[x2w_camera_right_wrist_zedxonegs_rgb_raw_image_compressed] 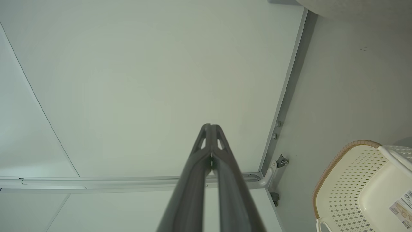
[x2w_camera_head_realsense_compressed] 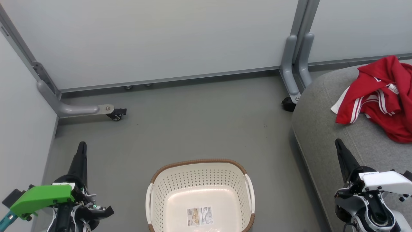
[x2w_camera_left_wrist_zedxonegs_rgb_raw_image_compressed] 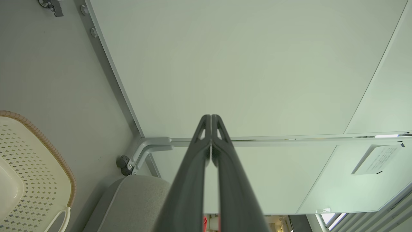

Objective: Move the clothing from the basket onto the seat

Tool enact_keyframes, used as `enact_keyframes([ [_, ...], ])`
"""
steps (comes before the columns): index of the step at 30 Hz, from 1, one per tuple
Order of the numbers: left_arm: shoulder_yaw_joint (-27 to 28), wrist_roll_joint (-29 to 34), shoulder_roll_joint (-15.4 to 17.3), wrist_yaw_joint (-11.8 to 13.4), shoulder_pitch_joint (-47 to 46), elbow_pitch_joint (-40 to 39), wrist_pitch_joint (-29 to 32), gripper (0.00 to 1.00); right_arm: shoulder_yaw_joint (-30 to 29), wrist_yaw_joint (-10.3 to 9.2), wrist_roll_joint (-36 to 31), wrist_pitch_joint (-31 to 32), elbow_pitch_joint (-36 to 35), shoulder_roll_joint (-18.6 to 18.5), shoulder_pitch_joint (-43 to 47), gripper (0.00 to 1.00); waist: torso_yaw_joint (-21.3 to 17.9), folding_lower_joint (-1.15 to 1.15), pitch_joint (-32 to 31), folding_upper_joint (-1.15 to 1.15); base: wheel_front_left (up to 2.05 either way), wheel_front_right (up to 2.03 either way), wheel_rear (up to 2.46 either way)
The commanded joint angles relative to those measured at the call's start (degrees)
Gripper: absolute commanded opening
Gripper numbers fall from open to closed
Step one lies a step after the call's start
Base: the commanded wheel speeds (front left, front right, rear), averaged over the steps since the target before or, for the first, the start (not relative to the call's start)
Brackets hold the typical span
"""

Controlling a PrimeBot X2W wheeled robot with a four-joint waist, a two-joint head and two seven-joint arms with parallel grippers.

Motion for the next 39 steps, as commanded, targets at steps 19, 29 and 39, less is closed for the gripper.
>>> enact_keyframes([
  [19, 0.13, -0.14, 0.17, 0.05, -0.72, -0.24, 0.13, 0.00, 1.86, 0.00, 2.04, -1.65, -0.30, -1.74, -0.06, 0.00, 0.01, 0.00, 0.01, 0.00, 0.00, 0.00, 0.00],
  [29, 0.13, -0.14, 0.17, 0.05, -0.72, -0.25, 0.13, 0.00, 2.95, 0.00, 2.96, -2.55, -0.48, -2.58, 0.04, 0.00, 0.01, 0.00, 0.01, 0.00, 0.00, 0.00, 0.00],
  [39, 0.13, -0.14, 0.17, 0.05, -0.71, -0.26, 0.13, 0.00, 4.17, 0.00, 4.09, -3.52, -0.71, -3.49, 0.12, 0.00, 0.01, 0.00, 0.02, 0.00, 0.00, 0.00, 0.00],
])
